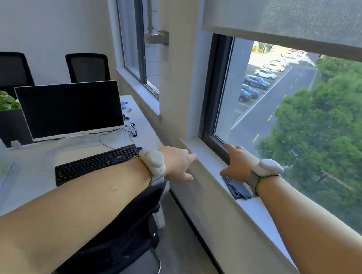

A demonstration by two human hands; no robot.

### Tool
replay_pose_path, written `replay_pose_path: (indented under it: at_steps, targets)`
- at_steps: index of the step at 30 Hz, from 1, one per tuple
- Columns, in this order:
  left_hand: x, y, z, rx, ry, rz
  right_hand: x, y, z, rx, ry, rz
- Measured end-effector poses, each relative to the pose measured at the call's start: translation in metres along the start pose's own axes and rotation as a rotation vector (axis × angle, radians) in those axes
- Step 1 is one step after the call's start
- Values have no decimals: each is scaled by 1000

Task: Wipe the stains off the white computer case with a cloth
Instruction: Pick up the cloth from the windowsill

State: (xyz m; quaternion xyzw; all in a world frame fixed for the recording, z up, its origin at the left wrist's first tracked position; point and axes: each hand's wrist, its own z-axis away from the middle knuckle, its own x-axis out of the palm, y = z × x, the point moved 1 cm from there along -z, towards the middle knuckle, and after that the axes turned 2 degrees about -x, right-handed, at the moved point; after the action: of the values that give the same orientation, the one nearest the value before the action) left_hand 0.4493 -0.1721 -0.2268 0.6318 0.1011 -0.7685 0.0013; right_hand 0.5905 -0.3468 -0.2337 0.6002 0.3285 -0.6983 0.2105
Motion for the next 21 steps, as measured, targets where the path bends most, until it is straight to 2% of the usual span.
replay_pose_path:
  at_steps: [5, 11, 21]
  targets:
    - [17, 9, -71, 111, -31, -18, 31, 40, -40, 130, -38, -15]
    - [42, 10, -139, 211, -70, -54, 78, 76, -78, 245, -181, -20]
    - [74, 13, -229, 213, -135, 19, 133, 135, -138, 300, -432, 54]
